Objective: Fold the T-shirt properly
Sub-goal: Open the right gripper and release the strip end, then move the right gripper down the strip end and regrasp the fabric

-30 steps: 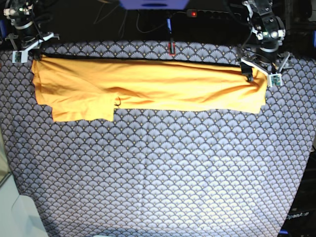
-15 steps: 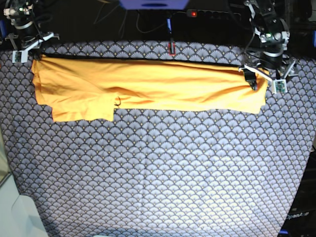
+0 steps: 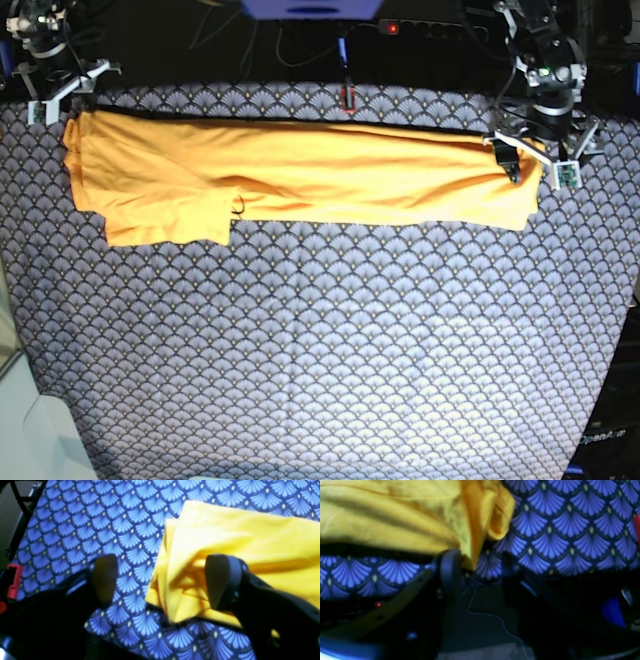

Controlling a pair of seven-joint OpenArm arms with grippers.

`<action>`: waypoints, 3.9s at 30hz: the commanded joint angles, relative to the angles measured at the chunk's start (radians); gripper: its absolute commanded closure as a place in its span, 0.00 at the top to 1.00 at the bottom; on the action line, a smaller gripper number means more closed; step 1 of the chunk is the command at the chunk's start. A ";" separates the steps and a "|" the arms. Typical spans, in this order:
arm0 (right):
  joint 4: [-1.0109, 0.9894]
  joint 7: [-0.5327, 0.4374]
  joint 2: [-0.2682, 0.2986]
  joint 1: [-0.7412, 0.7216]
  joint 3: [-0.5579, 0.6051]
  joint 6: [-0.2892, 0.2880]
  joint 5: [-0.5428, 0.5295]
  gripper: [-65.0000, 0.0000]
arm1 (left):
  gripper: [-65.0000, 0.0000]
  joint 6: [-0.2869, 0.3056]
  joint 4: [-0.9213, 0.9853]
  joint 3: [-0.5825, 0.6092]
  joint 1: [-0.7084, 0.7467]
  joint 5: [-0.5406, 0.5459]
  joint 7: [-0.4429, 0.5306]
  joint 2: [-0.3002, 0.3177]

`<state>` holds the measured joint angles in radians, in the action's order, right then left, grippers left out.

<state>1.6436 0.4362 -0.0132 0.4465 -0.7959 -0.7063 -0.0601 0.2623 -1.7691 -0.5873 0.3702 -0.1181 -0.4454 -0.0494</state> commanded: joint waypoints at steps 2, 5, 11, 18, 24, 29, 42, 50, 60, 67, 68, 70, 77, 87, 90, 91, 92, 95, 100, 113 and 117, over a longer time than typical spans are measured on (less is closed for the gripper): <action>0.020 -0.015 0.032 0.002 -0.033 0.008 -0.014 0.47 | 0.82 -0.005 -0.018 -0.003 -0.003 0.005 0.024 0.009; 0.020 -0.020 0.034 -0.010 -0.084 0.008 -0.017 0.48 | 0.82 -0.005 -0.024 -0.003 -0.003 0.005 0.024 0.010; 0.020 -0.021 0.035 -0.059 -0.175 0.008 -0.013 0.48 | 0.82 -0.005 -0.024 -0.003 -0.003 0.005 0.024 0.007; 0.022 -0.014 0.100 -0.107 -0.082 0.008 0.006 0.48 | 0.82 0.048 -0.021 -0.001 -0.004 0.007 0.024 0.006; 0.014 0.051 0.147 -0.209 0.080 0.008 0.053 0.48 | 0.82 0.090 -0.013 -0.001 -0.004 0.007 0.024 0.004; 0.017 0.207 0.207 -0.341 0.191 0.008 0.053 0.48 | 0.82 0.090 -0.013 -0.003 -0.001 0.007 0.023 0.004; -0.268 0.301 0.325 -0.585 0.433 0.008 0.053 0.48 | 0.82 0.090 -0.015 -0.003 0.002 0.004 0.021 -0.016; -0.374 0.250 0.336 -0.622 0.450 0.008 0.053 0.48 | 0.82 0.088 -0.015 -0.003 0.003 0.004 0.018 -0.016; -0.380 0.252 0.309 -0.610 0.470 0.008 0.053 0.47 | 0.82 0.085 -0.015 -0.003 -0.003 0.004 0.017 -0.016; -0.380 0.253 0.307 -0.599 0.476 0.008 0.053 0.22 | 0.82 0.085 -0.015 -0.003 -0.004 0.004 0.017 -0.016; -0.380 0.255 0.307 -0.601 0.476 0.008 0.053 0.14 | 0.82 0.085 -0.015 -0.003 -0.004 0.004 0.017 -0.016; -0.377 0.258 0.307 -0.604 0.476 0.008 0.053 0.00 | 0.82 0.085 -0.015 -0.003 -0.004 0.004 0.017 -0.016; -0.245 0.260 0.309 -0.564 0.468 0.008 0.049 0.00 | 0.82 0.085 -0.013 -0.003 -0.004 0.004 0.017 -0.016; 0.146 0.252 0.239 -0.325 0.465 0.008 0.049 0.00 | 0.82 0.088 -0.013 -0.003 -0.004 0.002 0.017 -0.014; 0.238 0.252 0.227 -0.262 0.465 0.008 0.047 0.00 | 0.82 0.090 -0.013 -0.003 -0.004 0.001 0.017 -0.013; 0.261 0.252 0.221 -0.249 0.465 0.008 0.047 0.00 | 0.82 0.090 -0.013 -0.003 -0.004 0.001 0.017 -0.013; 0.283 0.252 0.218 -0.234 0.465 0.008 0.047 0.00 | 0.82 0.090 -0.013 -0.003 -0.004 0.001 0.017 -0.013; 0.313 0.247 0.218 -0.183 0.445 0.008 0.039 0.00 | 0.82 0.090 -0.013 -0.003 -0.004 -0.001 0.017 -0.011; 0.315 0.145 0.223 -0.093 0.382 0.008 -0.048 0.00 | 0.82 0.090 -0.013 -0.003 0.000 -0.004 0.017 -0.010; 0.283 -0.178 0.218 0.137 0.346 0.008 -0.073 0.00 | 0.82 0.090 -0.012 -0.003 0.006 -0.005 0.015 -0.010; 0.280 -0.198 0.218 0.142 0.307 0.008 -0.073 0.00 | 0.82 0.090 -0.012 -0.003 0.008 -0.005 0.015 -0.010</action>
<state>1.9064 0.2604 0.1940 0.5823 -0.4786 -0.7021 -0.1173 0.3557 -1.7672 -0.5880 0.3771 -0.1295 -0.4526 -0.0647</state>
